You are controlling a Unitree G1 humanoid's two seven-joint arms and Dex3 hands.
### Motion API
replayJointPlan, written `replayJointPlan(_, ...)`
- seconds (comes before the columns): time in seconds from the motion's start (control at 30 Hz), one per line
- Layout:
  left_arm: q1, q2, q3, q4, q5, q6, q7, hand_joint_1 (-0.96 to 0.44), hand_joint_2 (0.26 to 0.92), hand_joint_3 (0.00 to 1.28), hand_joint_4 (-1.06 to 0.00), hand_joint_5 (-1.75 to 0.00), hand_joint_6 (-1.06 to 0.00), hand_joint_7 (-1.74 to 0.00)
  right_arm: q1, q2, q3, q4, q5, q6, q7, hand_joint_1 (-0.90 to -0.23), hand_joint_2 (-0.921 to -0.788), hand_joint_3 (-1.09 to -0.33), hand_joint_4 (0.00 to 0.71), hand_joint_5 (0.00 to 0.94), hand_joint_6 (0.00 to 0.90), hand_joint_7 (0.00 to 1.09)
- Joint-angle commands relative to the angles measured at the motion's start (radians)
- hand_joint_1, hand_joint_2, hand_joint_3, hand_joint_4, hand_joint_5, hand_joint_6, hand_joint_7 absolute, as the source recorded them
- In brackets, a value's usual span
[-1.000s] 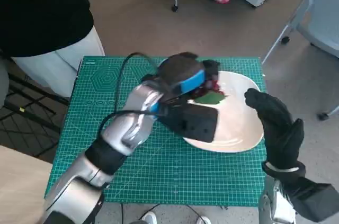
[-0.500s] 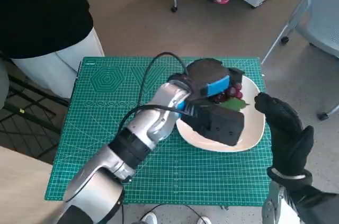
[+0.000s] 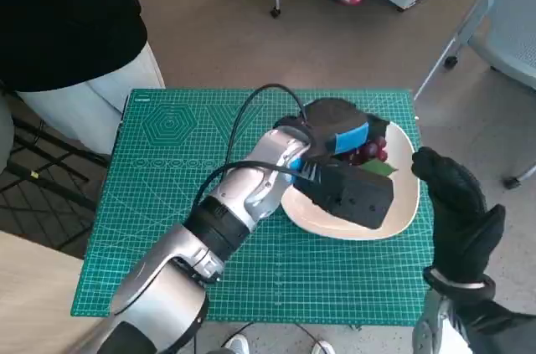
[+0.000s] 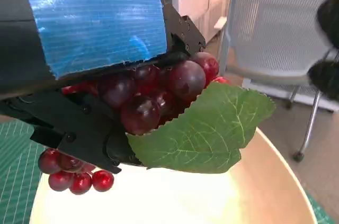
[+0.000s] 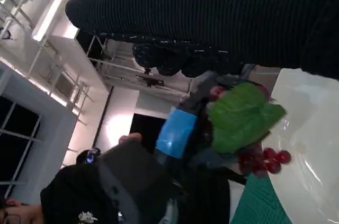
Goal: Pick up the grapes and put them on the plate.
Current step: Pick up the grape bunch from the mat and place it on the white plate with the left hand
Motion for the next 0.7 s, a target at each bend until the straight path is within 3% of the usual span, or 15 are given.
replayJointPlan(0.03,-0.036,-0.015,0.006,0.043,-0.019,-0.027,0.012,0.0,0.921,0.28,-0.4,-1.51,-0.44,-1.33,0.017,0.012,0.002,0.021,-0.014,-0.003,-0.017,-0.621,-0.921,-0.838,0.555,0.007,0.248,0.39)
replayJointPlan(0.1,-0.037,-0.021,0.011,0.07,-0.03,-0.036,0.006,0.03,0.919,0.29,-0.4,-1.49,-0.4,-1.29,0.014,0.014,0.003,0.025,-0.015,-0.004,-0.02,-0.619,-0.921,-0.838,0.556,0.007,0.25,0.39)
replayJointPlan(0.17,-0.038,-0.027,0.017,0.103,-0.042,-0.045,-0.004,0.02,0.908,0.25,-0.4,-1.34,-0.35,-0.98,0.012,0.014,0.005,0.028,-0.017,-0.005,-0.021,-0.617,-0.921,-0.839,0.556,0.007,0.251,0.39)
replayJointPlan(0.27,-0.041,-0.031,0.022,0.145,-0.059,-0.056,-0.024,-0.21,0.9,0.11,-0.34,-0.77,-0.3,-0.38,0.01,0.014,0.008,0.03,-0.017,-0.004,-0.02,-0.617,-0.921,-0.839,0.556,0.006,0.253,0.39)
replayJointPlan(0.33,-0.043,-0.031,0.024,0.167,-0.069,-0.063,-0.039,-0.35,0.905,0.06,-0.2,-0.41,-0.25,-0.18,0.009,0.014,0.011,0.03,-0.017,-0.003,-0.018,-0.616,-0.921,-0.841,0.556,0.006,0.254,0.38)
replayJointPlan(0.43,-0.046,-0.027,0.024,0.19,-0.076,-0.074,-0.055,-0.48,0.912,0.02,-0.06,-0.12,-0.17,-0.05,0.007,0.013,0.014,0.03,-0.014,0.001,-0.016,-0.616,-0.921,-0.843,0.555,0.005,0.255,0.38)
replayJointPlan(0.7,-0.033,0.001,0.058,0.224,-0.126,-0.125,-0.093,-0.56,0.92,0.04,0.0,-0.01,-0.06,0.0,0.0,0.006,0.026,0.031,-0.009,0.014,-0.007,-0.616,-0.921,-0.848,0.554,0.004,0.255,0.38)
